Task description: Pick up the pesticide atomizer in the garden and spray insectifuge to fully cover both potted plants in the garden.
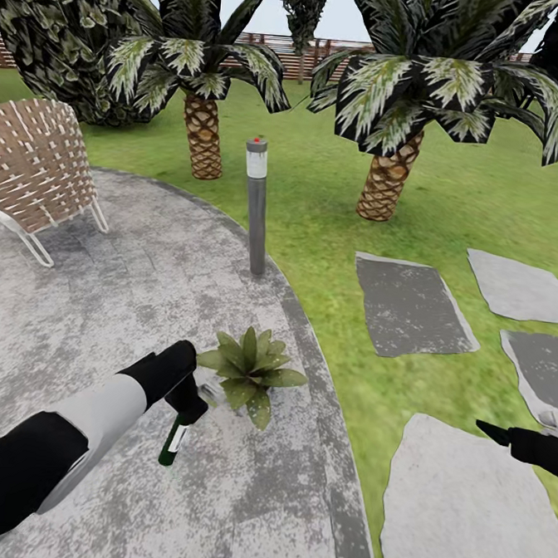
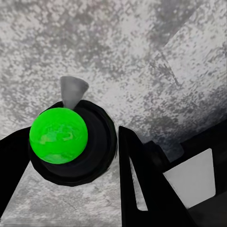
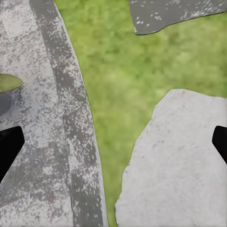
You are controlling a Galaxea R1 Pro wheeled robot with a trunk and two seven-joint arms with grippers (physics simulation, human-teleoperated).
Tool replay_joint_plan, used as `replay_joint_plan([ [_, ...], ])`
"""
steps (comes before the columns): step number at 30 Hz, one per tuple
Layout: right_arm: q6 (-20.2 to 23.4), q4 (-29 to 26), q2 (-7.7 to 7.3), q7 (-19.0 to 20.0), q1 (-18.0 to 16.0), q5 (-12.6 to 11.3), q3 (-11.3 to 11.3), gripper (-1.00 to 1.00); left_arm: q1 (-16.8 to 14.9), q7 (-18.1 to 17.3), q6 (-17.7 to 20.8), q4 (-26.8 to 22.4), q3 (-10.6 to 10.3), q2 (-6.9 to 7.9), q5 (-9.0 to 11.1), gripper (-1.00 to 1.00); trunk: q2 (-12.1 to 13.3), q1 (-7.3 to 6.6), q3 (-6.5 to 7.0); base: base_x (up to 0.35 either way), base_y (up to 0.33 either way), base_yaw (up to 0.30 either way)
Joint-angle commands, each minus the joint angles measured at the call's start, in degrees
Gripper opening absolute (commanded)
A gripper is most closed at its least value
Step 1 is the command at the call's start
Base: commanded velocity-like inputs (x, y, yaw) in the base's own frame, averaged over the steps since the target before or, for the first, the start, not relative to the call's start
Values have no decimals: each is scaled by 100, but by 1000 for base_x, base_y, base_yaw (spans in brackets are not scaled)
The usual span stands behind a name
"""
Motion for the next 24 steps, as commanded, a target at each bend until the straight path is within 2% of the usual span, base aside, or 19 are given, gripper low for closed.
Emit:
replay_joint_plan([
  [1,25,-7,0,62,-6,49,-6,100,-9,-58,17,-12,-2,20,-46,-100,-2,-1,-5,-50,130,0],
  [11,21,-7,3,68,-6,37,5,100,-24,-56,17,-12,0,41,-44,-100,-2,-1,-5,-111,242,-30],
  [17,21,-7,5,68,-6,41,8,100,-24,-49,4,-171,2,46,-44,-100,-2,-1,-5,-32,267,-235],
  [24,21,-7,7,68,-6,43,6,100,-17,-48,8,-387,61,44,-44,-100,-2,-1,-5,113,284,-268],
])
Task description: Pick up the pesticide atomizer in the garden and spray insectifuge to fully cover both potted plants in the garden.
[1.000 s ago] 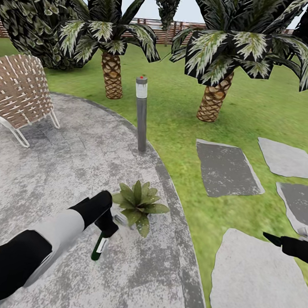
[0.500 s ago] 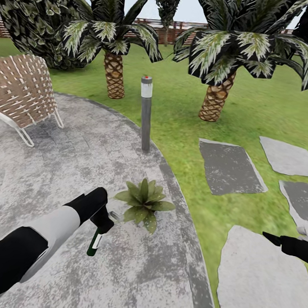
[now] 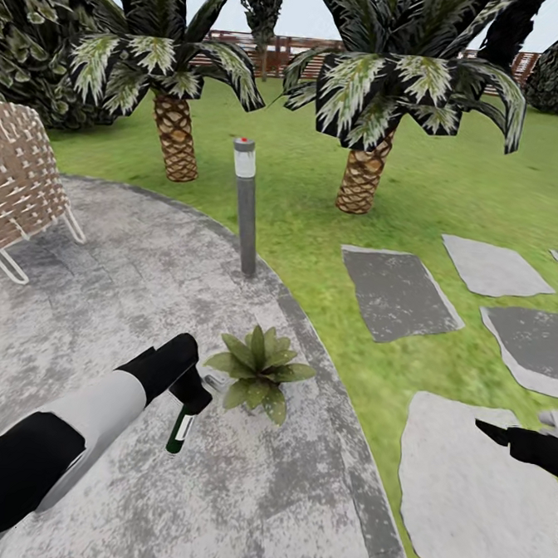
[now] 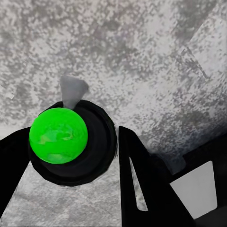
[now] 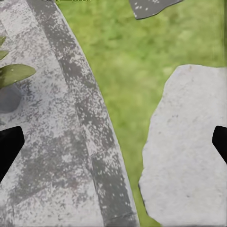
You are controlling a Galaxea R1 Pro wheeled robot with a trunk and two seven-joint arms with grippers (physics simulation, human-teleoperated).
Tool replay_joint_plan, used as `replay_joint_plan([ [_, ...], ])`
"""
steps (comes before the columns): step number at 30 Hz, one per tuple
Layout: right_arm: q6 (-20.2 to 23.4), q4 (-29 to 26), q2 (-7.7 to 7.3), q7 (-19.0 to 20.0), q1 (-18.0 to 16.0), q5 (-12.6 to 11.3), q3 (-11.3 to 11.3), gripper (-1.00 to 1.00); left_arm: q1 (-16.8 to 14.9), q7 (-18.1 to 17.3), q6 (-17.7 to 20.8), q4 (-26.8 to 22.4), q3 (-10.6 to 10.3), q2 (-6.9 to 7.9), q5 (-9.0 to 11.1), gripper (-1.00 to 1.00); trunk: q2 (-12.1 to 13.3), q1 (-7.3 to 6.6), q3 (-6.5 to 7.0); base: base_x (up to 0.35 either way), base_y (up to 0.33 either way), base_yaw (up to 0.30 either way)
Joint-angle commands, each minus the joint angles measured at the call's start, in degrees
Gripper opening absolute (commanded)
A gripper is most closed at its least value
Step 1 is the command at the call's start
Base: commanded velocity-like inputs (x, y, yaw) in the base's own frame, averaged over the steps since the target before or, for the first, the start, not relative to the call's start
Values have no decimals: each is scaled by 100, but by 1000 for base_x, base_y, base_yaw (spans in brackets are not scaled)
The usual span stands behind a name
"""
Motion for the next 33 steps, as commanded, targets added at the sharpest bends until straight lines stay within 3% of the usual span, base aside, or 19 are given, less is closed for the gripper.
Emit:
replay_joint_plan([
  [1,32,-9,0,58,-8,53,-6,100,4,-58,9,-26,67,5,-56,-100,-2,1,-4,157,287,-270],
  [5,32,-9,1,58,-8,54,-1,100,19,-54,2,-41,283,11,-65,-100,-2,1,-4,166,287,-270],
  [9,32,-9,2,58,-8,54,2,100,37,-50,1,-44,335,26,-72,-100,-2,1,-4,170,288,-270],
  [17,32,-9,-4,58,-8,54,-5,100,95,-51,0,-44,331,41,-71,-100,-2,1,-4,137,240,-201],
  [25,32,-9,-6,58,-8,61,-7,100,368,-73,0,-36,277,-18,-82,-100,-2,1,-4,12,21,-95],
  [33,32,-9,-6,58,-8,62,-8,100,405,-91,0,-36,287,-35,-84,-100,-2,1,-4,0,24,-236],
])
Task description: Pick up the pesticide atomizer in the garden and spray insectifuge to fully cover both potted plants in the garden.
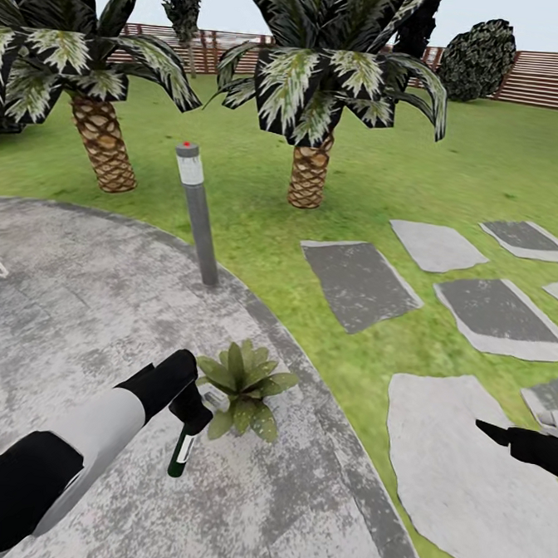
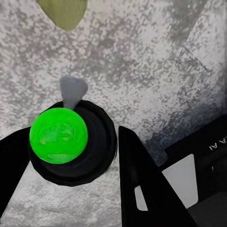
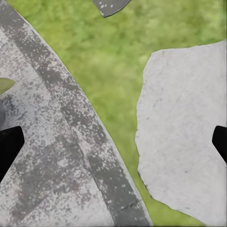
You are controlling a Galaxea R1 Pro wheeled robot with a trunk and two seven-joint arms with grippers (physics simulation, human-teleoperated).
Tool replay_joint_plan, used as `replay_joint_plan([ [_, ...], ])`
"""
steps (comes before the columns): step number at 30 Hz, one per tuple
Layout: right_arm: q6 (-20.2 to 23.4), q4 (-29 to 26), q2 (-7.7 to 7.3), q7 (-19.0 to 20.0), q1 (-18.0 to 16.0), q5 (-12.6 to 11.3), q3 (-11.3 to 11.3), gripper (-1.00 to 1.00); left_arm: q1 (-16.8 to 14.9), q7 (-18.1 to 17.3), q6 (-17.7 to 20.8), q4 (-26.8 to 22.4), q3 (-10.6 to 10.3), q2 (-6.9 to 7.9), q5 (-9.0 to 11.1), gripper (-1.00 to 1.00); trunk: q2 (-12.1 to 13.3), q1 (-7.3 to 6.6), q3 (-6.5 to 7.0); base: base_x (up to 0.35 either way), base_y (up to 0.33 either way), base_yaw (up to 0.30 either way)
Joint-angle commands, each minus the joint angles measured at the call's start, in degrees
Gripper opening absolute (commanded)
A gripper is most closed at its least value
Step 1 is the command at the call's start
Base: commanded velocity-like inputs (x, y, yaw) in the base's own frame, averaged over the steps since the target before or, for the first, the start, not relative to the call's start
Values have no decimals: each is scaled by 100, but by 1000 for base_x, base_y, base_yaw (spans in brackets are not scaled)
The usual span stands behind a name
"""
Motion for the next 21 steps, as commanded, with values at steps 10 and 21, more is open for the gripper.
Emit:
replay_joint_plan([
  [10,29,-7,0,58,-7,52,-10,100,98,-55,10,-10,-26,0,-75,-100,-2,-1,-4,-32,275,-115],
  [21,29,-7,0,58,-7,52,-8,100,123,-51,10,-10,-9,7,-77,-100,-2,-1,-4,-30,230,-187],
])
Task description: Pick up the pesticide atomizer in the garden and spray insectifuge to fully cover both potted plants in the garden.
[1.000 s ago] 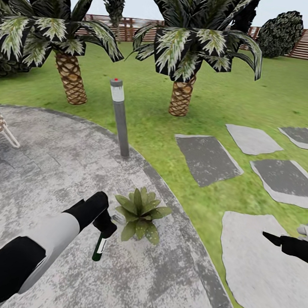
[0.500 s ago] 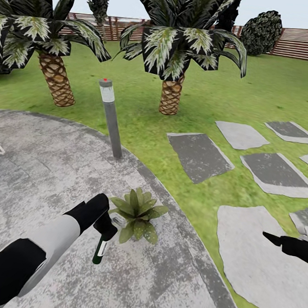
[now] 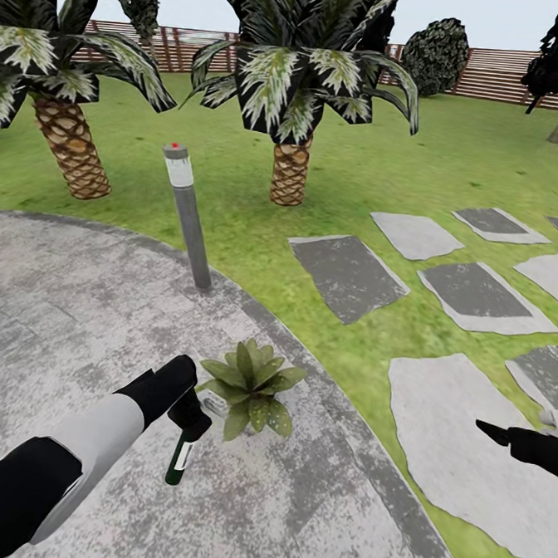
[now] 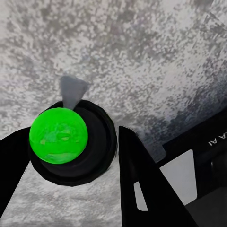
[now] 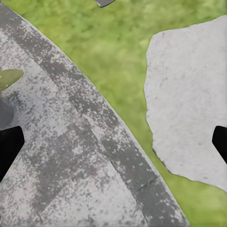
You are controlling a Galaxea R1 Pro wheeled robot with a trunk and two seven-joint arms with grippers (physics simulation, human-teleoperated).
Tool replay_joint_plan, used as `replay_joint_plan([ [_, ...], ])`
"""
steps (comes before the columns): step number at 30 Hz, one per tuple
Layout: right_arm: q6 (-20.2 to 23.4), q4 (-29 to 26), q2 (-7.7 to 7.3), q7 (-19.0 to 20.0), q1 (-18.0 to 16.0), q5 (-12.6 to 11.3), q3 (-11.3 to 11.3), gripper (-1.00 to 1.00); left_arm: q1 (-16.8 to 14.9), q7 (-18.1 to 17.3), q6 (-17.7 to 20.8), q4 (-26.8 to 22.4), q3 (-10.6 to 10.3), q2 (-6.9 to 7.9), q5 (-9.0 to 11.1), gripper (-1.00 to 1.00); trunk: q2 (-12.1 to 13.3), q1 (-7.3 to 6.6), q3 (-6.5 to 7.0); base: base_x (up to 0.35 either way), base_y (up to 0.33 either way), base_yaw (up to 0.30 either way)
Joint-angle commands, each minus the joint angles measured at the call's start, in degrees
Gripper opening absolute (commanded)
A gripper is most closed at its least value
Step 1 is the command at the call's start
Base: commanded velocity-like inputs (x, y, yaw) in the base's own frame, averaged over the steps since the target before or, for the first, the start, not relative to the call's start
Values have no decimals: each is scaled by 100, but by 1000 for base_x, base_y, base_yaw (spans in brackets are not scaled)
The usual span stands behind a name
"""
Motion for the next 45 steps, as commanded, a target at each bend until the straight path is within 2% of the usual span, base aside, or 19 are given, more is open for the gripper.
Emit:
replay_joint_plan([
  [1,30,-8,0,58,-7,52,-5,100,-1,-60,7,-11,-15,2,-60,-100,-2,-1,-4,-1,148,-16],
  [16,30,-8,0,58,-7,52,-3,100,-1,-53,15,-3,-29,9,-66,-100,-2,-1,-4,37,25,-195],
  [23,30,-8,0,58,-7,53,-3,100,3,-47,15,15,-37,5,-69,-100,-2,-1,-4,149,85,-39],
  [31,30,-8,0,58,-7,55,-3,100,81,-41,15,40,-42,20,-69,-100,-2,-1,-4,10,6,-153],
  [45,30,-8,0,58,-7,55,-3,100,87,-34,15,41,-22,61,-69,-100,-2,-1,-4,0,70,-11],
])
